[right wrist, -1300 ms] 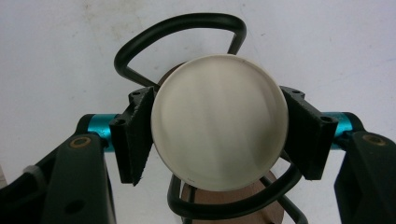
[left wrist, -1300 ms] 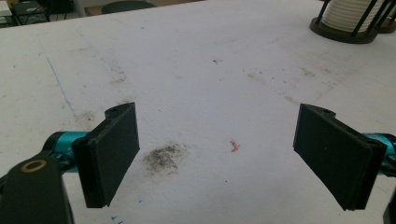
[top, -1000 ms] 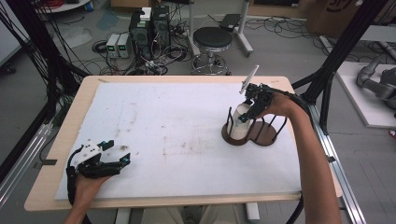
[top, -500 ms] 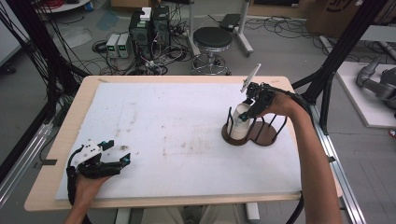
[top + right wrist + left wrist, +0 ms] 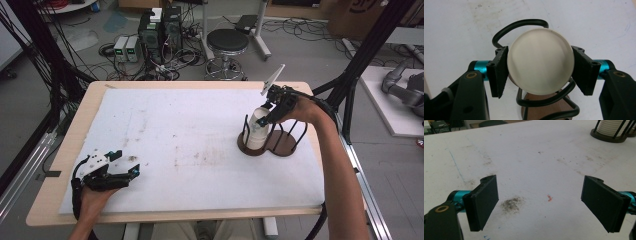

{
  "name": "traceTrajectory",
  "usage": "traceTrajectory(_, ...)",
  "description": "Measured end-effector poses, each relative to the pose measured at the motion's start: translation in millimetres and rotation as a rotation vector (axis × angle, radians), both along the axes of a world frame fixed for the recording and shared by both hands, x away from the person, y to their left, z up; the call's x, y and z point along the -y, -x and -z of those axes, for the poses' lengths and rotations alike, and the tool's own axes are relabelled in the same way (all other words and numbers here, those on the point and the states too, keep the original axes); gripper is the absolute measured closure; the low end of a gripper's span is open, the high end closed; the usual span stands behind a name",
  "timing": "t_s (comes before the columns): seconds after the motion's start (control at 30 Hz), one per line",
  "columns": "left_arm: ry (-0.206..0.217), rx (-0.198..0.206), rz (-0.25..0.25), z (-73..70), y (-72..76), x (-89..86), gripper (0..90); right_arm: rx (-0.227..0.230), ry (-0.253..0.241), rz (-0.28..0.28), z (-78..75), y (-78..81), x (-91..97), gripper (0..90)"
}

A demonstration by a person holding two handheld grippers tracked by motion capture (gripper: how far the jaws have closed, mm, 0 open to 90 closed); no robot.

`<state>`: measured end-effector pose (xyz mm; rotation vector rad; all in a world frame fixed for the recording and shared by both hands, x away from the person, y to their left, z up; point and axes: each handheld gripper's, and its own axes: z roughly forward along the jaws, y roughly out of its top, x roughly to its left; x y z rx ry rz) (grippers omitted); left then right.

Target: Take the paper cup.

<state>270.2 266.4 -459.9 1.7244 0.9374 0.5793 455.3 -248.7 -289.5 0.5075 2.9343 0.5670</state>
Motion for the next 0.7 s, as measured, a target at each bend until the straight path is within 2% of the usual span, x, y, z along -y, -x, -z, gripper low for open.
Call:
traceTrajectory(0.17,0.001,-0.001,-0.002,0.0,0.0,0.0,14.2,0.014,-0.040,0.006,-7.5,1.7,4.2,37.1)
traceTrajectory(0.33,0.001,0.000,-0.002,0.1,-0.2,0.1,14.2,0.031,-0.049,0.005,-24.1,6.0,3.4,37.5)
traceTrajectory(0.53,0.002,0.001,-0.002,0.0,0.2,0.2,14.2,0.058,-0.037,0.000,-43.7,10.9,1.5,37.8)
traceTrajectory(0.7,0.001,0.001,-0.001,0.0,0.1,0.1,14.2,0.099,-0.055,0.001,-63.9,16.2,2.5,37.8)
